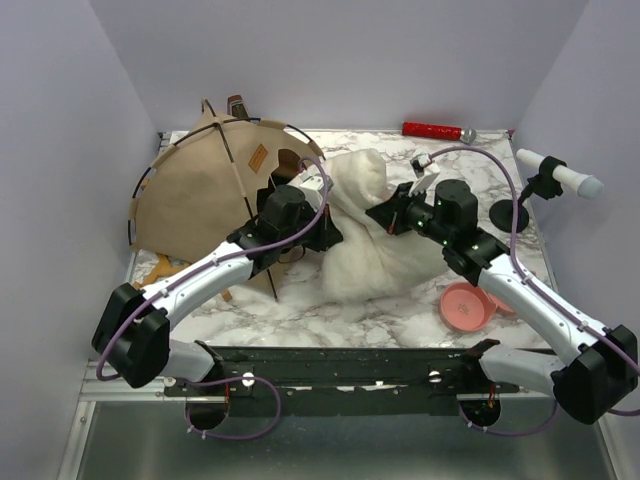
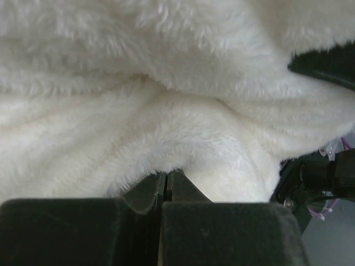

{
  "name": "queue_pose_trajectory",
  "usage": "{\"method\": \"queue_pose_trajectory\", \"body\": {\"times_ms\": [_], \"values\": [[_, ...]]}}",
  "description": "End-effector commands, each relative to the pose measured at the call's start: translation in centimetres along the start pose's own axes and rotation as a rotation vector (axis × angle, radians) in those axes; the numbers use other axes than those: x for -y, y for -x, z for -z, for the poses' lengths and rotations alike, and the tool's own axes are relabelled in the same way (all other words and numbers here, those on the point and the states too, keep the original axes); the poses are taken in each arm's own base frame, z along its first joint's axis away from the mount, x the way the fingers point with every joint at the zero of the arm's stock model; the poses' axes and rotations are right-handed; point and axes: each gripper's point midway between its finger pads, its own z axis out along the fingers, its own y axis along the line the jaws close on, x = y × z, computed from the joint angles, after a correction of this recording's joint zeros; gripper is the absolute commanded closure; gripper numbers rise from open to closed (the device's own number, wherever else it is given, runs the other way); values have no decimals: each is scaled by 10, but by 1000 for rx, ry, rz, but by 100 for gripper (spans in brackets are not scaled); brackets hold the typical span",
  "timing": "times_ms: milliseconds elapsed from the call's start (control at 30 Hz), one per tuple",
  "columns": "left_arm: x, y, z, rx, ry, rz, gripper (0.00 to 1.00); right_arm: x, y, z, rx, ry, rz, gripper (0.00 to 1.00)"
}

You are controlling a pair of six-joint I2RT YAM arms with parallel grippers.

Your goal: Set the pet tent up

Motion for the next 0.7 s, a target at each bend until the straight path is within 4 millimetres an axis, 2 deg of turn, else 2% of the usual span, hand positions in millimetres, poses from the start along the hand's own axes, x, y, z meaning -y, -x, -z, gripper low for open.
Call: {"method": "queue_pose_trajectory", "body": {"times_ms": [0, 233, 433, 667], "values": [[10, 34, 12, 144, -44, -47, 100, -29, -26, -12, -70, 123, 0, 100], [-21, 12, 14, 139, 52, 31, 100, -58, -53, -42, -154, 187, 109, 100], [-46, 2, 19, 156, 122, 83, 100, -53, -85, -72, -275, 165, 164, 100], [-63, 2, 19, 169, 149, 101, 100, -44, -105, -110, -349, 125, 237, 100]]}}
